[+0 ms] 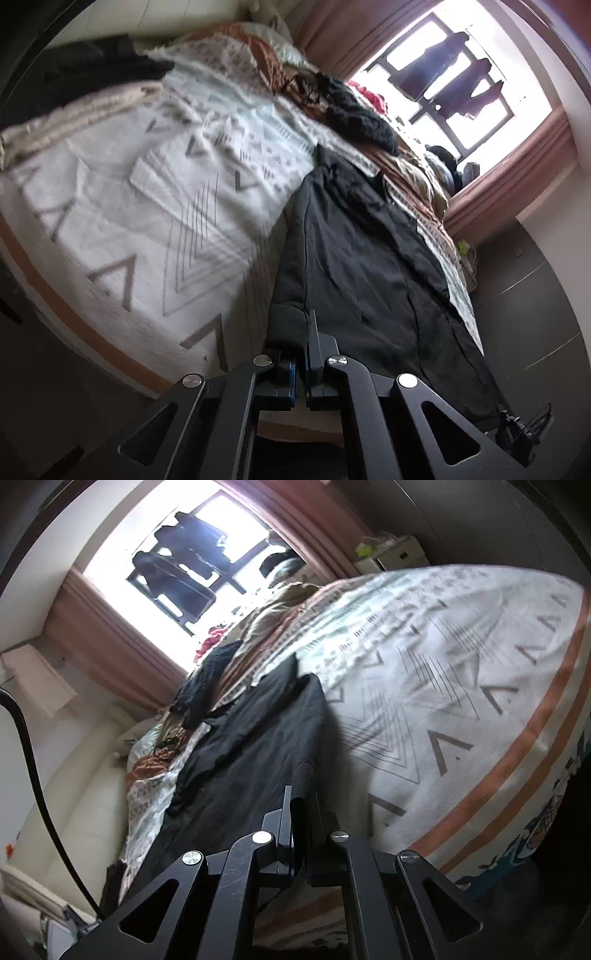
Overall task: Fold large clothes
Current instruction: 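Close both grippers on the black shirt hem, then lift the held hem with both grippers and carry it over toward the collar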
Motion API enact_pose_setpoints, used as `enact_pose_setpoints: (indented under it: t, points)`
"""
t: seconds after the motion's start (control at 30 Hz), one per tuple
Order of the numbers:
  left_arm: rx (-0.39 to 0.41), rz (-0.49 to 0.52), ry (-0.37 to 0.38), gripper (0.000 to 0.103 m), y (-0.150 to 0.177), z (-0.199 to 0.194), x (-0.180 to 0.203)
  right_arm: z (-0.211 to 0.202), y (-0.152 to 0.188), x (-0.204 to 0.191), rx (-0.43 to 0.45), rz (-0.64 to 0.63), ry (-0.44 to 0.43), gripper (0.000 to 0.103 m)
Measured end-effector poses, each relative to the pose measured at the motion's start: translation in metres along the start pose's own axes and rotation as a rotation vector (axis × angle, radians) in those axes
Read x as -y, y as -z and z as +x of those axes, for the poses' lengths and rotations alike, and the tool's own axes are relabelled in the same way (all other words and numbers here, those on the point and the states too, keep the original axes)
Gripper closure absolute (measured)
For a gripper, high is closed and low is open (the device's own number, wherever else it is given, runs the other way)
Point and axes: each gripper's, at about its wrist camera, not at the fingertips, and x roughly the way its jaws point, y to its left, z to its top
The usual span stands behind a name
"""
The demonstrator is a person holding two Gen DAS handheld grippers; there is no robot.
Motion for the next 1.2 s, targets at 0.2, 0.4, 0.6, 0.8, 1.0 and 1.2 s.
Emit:
enact_pose_setpoints:
  t: [0.2,0.4,0.6,0.8,1.0,1.2]
  points:
    - [0.052,0.026,0.012,0.101,-0.004,-0.031,0.008,-0.027,-0.001,-0.021,0.029,-0.047,0.059,0.1]
    - [0.098,0.051,0.031,0.101,-0.003,-0.064,0.017,-0.052,0.007,-0.036,0.051,-0.086,0.113,0.1]
    - [0.15,0.103,0.02,0.101,-0.001,-0.1,0.027,-0.083,0.019,-0.057,0.078,-0.158,0.18,0.1]
    - [0.19,0.139,0.021,0.101,0.003,-0.133,0.035,-0.112,0.027,-0.085,0.106,-0.238,0.242,0.1]
    - [0.234,0.15,0.036,0.101,0.004,-0.16,0.034,-0.141,0.034,-0.117,0.151,-0.316,0.25,0.1]
    - [0.269,0.169,0.029,0.101,0.002,-0.17,0.032,-0.151,0.035,-0.133,0.173,-0.351,0.241,0.1]
